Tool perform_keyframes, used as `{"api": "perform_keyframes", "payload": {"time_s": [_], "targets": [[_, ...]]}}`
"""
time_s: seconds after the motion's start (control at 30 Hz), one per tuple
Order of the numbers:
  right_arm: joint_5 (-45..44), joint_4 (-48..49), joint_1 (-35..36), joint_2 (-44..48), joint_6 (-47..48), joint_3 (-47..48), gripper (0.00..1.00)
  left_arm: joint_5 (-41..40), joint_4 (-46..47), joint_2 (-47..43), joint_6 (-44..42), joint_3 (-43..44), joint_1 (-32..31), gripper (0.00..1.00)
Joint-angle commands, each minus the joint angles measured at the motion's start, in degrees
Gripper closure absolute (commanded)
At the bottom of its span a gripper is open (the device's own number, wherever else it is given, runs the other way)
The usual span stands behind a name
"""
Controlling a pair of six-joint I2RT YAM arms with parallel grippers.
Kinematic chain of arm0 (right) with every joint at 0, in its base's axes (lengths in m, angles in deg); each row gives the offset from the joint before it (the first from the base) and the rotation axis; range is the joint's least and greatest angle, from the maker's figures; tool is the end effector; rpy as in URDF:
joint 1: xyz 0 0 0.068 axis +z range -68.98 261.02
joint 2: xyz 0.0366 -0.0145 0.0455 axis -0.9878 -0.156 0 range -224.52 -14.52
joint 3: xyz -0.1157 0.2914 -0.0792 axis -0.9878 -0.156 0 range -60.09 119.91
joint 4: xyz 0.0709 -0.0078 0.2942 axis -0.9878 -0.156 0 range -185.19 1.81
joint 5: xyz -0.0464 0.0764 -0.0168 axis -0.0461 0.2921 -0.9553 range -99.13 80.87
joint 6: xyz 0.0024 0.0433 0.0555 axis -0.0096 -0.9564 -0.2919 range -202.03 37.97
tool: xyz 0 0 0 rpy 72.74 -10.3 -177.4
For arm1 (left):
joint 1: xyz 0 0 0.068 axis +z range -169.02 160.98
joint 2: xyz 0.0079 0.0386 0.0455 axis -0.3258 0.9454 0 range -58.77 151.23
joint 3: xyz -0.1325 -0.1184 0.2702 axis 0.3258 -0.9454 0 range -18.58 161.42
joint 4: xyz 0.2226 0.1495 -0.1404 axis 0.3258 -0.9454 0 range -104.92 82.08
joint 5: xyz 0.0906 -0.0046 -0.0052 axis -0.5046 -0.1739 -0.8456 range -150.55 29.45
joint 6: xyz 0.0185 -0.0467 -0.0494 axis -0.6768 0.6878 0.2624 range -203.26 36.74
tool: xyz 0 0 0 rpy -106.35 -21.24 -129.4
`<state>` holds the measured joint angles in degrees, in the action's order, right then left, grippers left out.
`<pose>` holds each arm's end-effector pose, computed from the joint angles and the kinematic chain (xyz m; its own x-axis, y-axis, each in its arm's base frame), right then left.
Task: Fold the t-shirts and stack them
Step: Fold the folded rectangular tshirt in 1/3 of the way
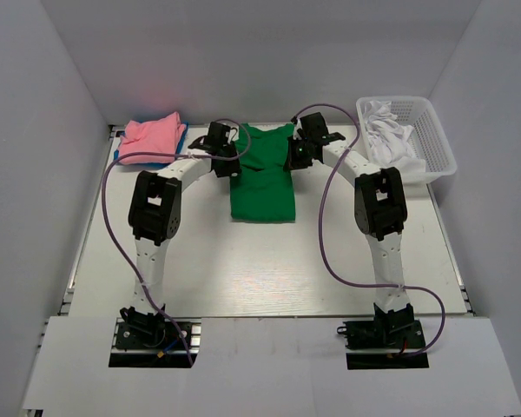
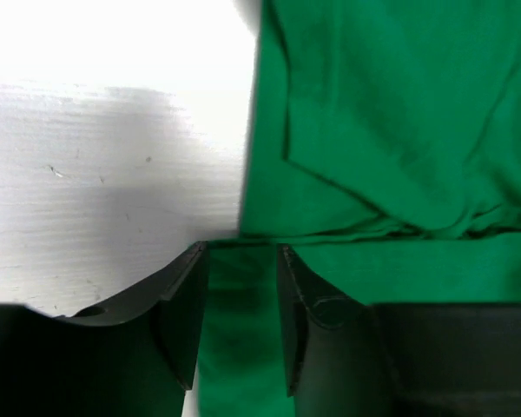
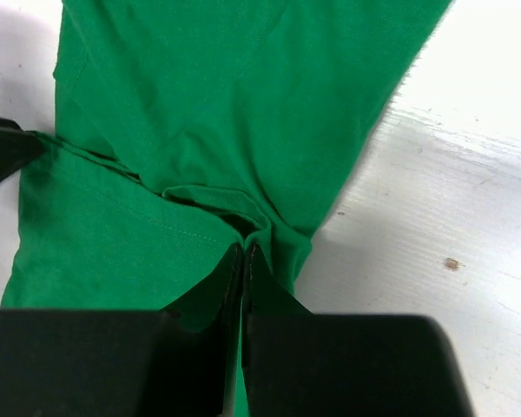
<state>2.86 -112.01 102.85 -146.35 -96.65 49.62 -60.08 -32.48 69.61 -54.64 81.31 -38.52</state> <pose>0.5632 0.2384 0.2021 -0.7710 -0.0429 -0.6354 -0.3134 0.8941 0.3199 0.5443 -0.1932 0.1712 -0.8234 -0.2164 -0.5246 -0.0635 0.9538 -0.2937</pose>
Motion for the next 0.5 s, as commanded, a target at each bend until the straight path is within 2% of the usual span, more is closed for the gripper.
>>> {"api": "perform_keyframes", "payload": {"time_s": [0.0,0.2,0.47], "targets": [[1.1,2.54,-0.12,3.6,-0.07,-0.64,1.0,-0.21,-2.16,-1.91,0.03,3.9,0.08,0.51],[1.46,1.84,-0.03,3.42,-0.07,-0.46,1.0,-2.05,-3.13,-1.2,0.56,2.5,0.08,0.51],[1.55,1.58,-0.12,3.42,-0.07,-0.55,1.0,-3.28,-3.83,-0.58,1.09,1.09,0.08,0.61]]}}
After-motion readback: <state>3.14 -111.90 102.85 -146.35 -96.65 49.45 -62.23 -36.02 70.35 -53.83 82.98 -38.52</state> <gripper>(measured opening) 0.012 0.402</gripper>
